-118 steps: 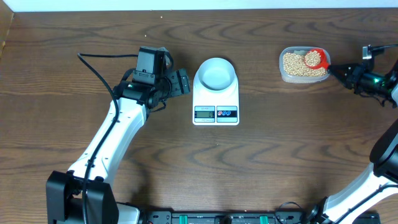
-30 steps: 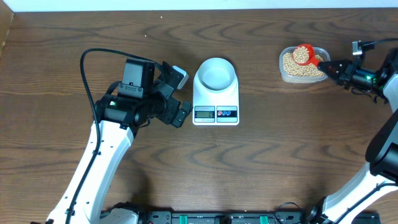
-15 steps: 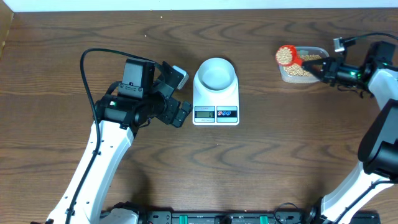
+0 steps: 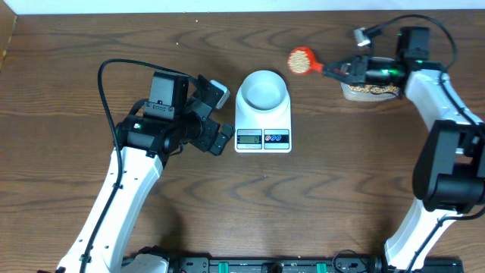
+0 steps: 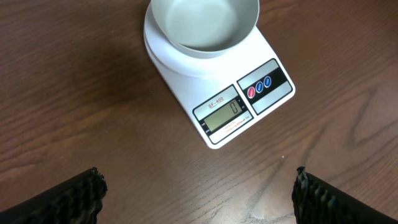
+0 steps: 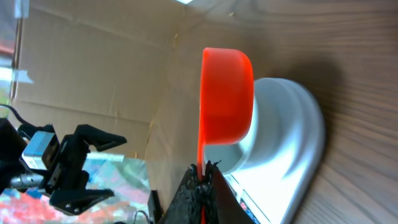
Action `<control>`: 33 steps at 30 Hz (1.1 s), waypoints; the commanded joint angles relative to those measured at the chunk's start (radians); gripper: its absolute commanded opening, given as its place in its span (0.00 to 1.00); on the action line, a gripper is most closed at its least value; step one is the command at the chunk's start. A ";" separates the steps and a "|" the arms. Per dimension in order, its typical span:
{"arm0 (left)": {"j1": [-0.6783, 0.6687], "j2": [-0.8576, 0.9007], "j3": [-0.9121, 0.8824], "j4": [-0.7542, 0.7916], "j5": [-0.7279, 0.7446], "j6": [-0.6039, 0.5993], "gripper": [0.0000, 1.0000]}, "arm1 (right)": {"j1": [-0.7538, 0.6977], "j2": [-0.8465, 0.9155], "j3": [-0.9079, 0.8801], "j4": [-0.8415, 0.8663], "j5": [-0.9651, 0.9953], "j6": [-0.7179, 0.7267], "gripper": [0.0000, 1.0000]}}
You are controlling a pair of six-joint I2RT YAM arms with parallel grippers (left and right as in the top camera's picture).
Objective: Scoop item into bowl and weigh 50g on scale
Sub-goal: 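Carry the filled scoop over the white bowl with the right gripper, then tip the scoop to pour soybeans into the white bowl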
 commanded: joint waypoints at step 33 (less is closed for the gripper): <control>0.003 0.007 0.013 -0.003 0.012 0.017 0.98 | 0.320 -0.093 0.066 -0.172 0.537 -0.142 0.01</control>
